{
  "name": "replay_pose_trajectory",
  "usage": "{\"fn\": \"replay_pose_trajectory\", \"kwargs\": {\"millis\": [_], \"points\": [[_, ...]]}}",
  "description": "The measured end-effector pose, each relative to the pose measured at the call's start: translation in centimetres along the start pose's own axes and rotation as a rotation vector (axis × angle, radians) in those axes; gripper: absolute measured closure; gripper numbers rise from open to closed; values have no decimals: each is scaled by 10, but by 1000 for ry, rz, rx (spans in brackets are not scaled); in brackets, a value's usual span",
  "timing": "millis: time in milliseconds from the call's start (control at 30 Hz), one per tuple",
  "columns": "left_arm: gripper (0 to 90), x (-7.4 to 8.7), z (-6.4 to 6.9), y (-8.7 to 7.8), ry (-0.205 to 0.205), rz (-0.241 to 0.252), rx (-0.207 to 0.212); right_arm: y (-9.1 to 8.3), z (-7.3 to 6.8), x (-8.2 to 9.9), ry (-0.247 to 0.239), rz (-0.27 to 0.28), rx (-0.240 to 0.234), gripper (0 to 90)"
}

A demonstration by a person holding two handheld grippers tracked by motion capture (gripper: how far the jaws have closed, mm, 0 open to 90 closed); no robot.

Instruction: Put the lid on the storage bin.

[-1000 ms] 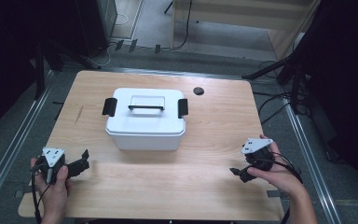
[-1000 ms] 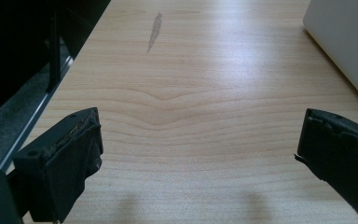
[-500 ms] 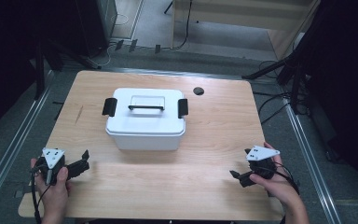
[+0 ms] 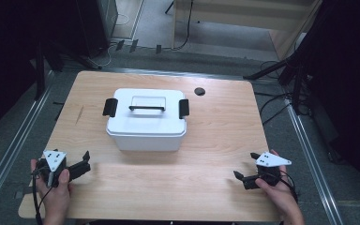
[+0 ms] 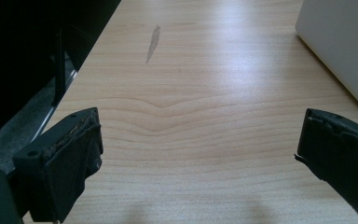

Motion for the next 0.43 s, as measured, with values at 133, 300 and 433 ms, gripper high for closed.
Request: {"fn": "replay_pose_trajectory", "kwargs": {"millis": [133, 300, 433], "points": [[6, 0, 1, 0, 1, 3, -10, 4, 0, 5, 22, 41, -4, 13], [6, 0, 1, -1, 3, -4, -20, 6, -4, 6, 16, 63, -9, 13], [6, 0, 1, -1, 0, -8, -18, 8, -4, 7, 21, 61, -4, 13]]}}
Point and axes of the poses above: each handheld gripper's, and its own axes: y roughly forward along the jaws, x roughly out of its underside, z roughly to its right, the point moved 1 cm from there along y, roughly forward along the jaws, and after that the axes turned 12 degrees about y, right-handed, at the moved point
